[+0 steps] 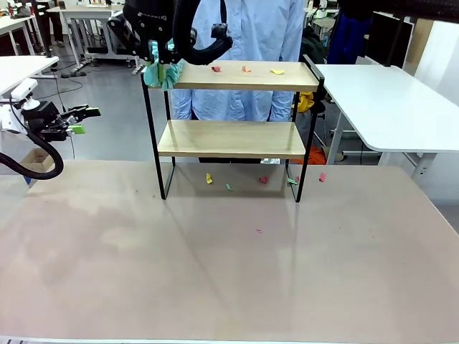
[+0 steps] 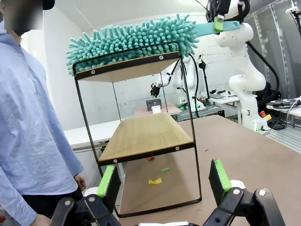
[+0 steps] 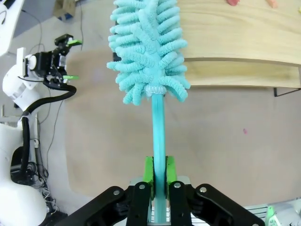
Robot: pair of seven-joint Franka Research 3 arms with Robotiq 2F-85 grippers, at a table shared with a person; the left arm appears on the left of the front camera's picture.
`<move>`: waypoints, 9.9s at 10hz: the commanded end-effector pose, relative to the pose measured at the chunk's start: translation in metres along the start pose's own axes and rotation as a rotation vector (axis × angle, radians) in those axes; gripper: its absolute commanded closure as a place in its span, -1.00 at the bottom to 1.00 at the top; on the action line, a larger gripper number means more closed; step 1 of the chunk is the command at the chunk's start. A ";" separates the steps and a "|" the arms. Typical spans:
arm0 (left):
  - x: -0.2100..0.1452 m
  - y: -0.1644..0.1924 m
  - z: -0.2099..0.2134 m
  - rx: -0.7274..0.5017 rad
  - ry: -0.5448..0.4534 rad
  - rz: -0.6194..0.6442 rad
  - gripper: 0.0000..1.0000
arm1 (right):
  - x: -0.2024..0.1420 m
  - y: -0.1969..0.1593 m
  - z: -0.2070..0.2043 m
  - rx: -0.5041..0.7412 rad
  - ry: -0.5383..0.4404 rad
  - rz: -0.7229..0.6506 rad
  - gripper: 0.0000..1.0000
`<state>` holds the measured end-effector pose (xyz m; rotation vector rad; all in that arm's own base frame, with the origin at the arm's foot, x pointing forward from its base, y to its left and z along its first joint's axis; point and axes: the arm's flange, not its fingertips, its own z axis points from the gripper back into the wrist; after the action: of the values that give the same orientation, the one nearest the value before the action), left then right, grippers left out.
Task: Clean the shelf.
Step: Clean the specific section of the Shelf indicated by the human with the Duster.
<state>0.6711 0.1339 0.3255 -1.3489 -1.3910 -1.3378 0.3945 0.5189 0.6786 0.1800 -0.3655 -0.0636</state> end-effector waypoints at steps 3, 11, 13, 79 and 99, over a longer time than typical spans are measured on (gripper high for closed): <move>0.002 -0.001 0.000 -0.009 0.009 -0.016 -1.00 | 0.021 -0.070 -0.008 -0.036 0.089 -0.078 0.74; 0.002 -0.001 0.000 -0.009 0.009 -0.016 -1.00 | 0.071 -0.253 -0.014 -0.180 0.223 -0.208 0.74; 0.002 -0.001 0.000 -0.009 0.009 -0.016 -1.00 | 0.077 -0.277 0.007 -0.167 0.189 -0.212 0.74; 0.002 -0.001 0.000 -0.009 0.009 -0.016 -1.00 | -0.100 -0.223 -0.083 -0.221 0.486 0.827 0.74; 0.002 -0.001 0.000 -0.009 0.009 -0.016 -1.00 | -0.082 -0.058 -0.258 -0.155 0.097 0.186 0.74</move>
<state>0.6711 0.1338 0.3257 -1.3489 -1.3910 -1.3382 0.4065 0.4972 0.3975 0.0053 -0.2179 0.1373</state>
